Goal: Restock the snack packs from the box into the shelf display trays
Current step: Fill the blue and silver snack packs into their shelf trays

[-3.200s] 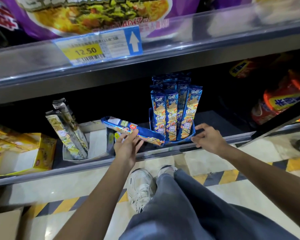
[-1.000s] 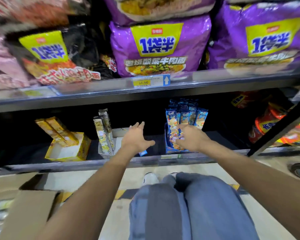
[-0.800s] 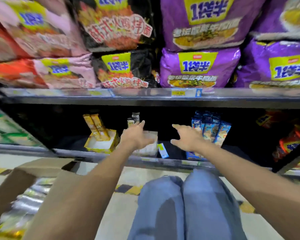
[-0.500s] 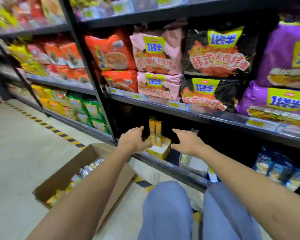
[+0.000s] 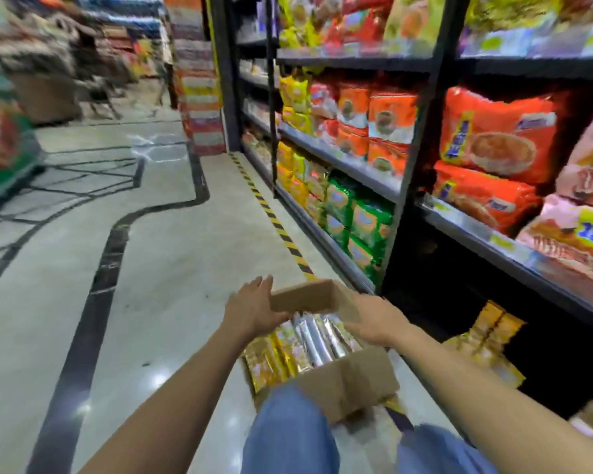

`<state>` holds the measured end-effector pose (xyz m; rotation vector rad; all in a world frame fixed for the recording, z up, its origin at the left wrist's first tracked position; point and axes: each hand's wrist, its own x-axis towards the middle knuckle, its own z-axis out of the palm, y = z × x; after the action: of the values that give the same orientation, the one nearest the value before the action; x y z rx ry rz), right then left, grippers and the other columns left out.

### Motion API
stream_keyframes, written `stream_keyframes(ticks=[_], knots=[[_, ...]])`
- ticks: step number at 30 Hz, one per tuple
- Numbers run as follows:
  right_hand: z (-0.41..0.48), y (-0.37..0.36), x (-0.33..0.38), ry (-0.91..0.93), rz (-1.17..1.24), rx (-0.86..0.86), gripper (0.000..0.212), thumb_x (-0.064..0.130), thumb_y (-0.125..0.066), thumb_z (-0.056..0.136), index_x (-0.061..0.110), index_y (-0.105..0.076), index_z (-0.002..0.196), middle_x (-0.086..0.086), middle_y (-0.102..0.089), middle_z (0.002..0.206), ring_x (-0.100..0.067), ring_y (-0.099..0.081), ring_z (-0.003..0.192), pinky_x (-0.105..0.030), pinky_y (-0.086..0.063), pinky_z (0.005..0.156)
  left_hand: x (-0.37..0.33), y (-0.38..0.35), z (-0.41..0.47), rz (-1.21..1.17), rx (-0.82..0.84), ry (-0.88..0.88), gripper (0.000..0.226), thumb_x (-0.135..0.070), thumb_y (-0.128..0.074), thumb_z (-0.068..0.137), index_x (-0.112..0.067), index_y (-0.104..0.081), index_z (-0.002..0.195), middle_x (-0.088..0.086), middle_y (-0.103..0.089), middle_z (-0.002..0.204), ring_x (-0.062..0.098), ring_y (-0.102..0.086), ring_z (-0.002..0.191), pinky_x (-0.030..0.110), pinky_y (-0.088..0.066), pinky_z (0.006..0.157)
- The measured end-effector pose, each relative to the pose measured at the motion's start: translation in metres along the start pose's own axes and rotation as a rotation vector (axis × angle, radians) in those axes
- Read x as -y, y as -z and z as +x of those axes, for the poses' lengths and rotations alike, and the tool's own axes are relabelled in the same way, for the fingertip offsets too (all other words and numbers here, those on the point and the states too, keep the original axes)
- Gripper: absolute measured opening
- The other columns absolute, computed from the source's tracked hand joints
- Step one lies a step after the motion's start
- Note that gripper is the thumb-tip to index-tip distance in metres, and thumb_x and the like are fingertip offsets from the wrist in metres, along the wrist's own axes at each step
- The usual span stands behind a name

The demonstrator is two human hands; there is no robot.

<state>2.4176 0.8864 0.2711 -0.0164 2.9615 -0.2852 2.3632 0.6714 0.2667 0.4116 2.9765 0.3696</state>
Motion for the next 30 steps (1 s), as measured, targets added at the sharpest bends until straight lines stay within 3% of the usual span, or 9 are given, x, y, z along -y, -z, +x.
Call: stream_keyframes(ticks=[7,9,12,16,19,22,25,28,30], knots=[[0.085,-0.06,-0.016,0.008,0.028,0.071,0.064,0.036,-0.05,0.09,0.015,-0.029,0.146,-0.006,-0.04,0.148,-0.023,-0.039,0.134,-0.032,-0.035,0.104,0.03,-0.071,0.049,-0.08,0.049,0.078,0.083,-0.048,-0.062,0.081,-0.018,-0.024,0.148,0.008,-0.034,0.151,0.025,-0.037,0.136,0.038,-0.037,0.108],[0.112,-0.085,-0.032,-0.019,0.06,0.083,0.057,0.036,-0.052,0.089,0.016,-0.036,0.141,-0.008,-0.048,0.141,-0.026,-0.046,0.127,-0.036,-0.042,0.099,0.03,-0.103,0.072,-0.084,0.098,0.09,0.087,-0.048,-0.061,0.083,-0.015,-0.017,0.151,0.008,-0.024,0.156,0.022,-0.027,0.142,0.038,-0.03,0.113],[0.155,-0.129,-0.054,-0.064,0.084,0.193,0.058,0.027,-0.052,0.092,0.013,-0.029,0.144,-0.015,-0.05,0.133,-0.03,-0.048,0.121,-0.032,-0.041,0.085,0.033,-0.155,0.108,-0.102,0.148,0.097,0.086,-0.05,-0.059,0.085,-0.014,-0.016,0.151,0.006,-0.021,0.157,0.021,-0.022,0.144,0.035,-0.027,0.113],[0.213,-0.196,-0.079,-0.08,0.091,0.277,0.059,0.031,-0.055,0.089,0.009,-0.034,0.14,-0.018,-0.05,0.135,-0.036,-0.047,0.123,-0.041,-0.042,0.098,0.038,-0.226,0.16,-0.094,0.184,0.128,0.085,-0.051,-0.058,0.086,-0.014,-0.016,0.15,0.006,-0.024,0.156,0.026,-0.03,0.14,0.04,-0.034,0.109],[0.239,-0.242,-0.094,-0.096,0.1,0.318,0.056,0.032,-0.054,0.089,0.01,-0.037,0.138,-0.018,-0.05,0.134,-0.035,-0.047,0.123,-0.042,-0.043,0.099,0.038,-0.272,0.188,-0.099,0.233,0.19,0.082,-0.048,-0.057,0.088,-0.011,-0.017,0.15,0.008,-0.029,0.153,0.028,-0.038,0.135,0.04,-0.036,0.103],[0.257,-0.279,-0.107,-0.106,0.109,0.331,0.054,0.033,-0.053,0.091,0.009,-0.038,0.137,-0.016,-0.05,0.135,-0.035,-0.048,0.123,-0.041,-0.045,0.096,0.043,-0.317,0.204,-0.177,0.258,0.303,0.085,-0.049,-0.061,0.085,-0.006,-0.022,0.146,0.016,-0.051,0.135,0.033,-0.051,0.12,0.039,-0.043,0.09],[0.272,-0.311,-0.114,-0.143,0.148,0.367,0.049,0.035,-0.054,0.09,0.006,-0.043,0.128,-0.018,-0.055,0.127,-0.035,-0.052,0.117,-0.035,-0.043,0.085,0.05,-0.348,0.21,-0.228,0.244,0.383,0.085,-0.054,-0.065,0.079,-0.004,-0.032,0.139,0.018,-0.051,0.13,0.035,-0.051,0.116,0.04,-0.045,0.088],[0.281,-0.325,-0.112,-0.221,0.187,0.381,0.042,0.035,-0.054,0.091,0.005,-0.048,0.12,-0.018,-0.054,0.126,-0.034,-0.052,0.114,-0.03,-0.033,0.074,0.053,-0.364,0.214,-0.288,0.195,0.403,0.07,-0.061,-0.068,0.072,-0.007,-0.054,0.114,0.014,-0.058,0.114,0.031,-0.056,0.103,0.037,-0.045,0.076],[0.285,-0.329,-0.11,-0.262,0.205,0.35,0.041,0.037,-0.054,0.092,0.005,-0.05,0.118,-0.016,-0.054,0.125,-0.032,-0.052,0.113,-0.028,-0.03,0.072,0.051,-0.367,0.215,-0.359,0.196,0.422,0.062,-0.06,-0.07,0.071,-0.011,-0.055,0.105,0.006,-0.063,0.097,0.027,-0.06,0.09,0.035,-0.048,0.07]])
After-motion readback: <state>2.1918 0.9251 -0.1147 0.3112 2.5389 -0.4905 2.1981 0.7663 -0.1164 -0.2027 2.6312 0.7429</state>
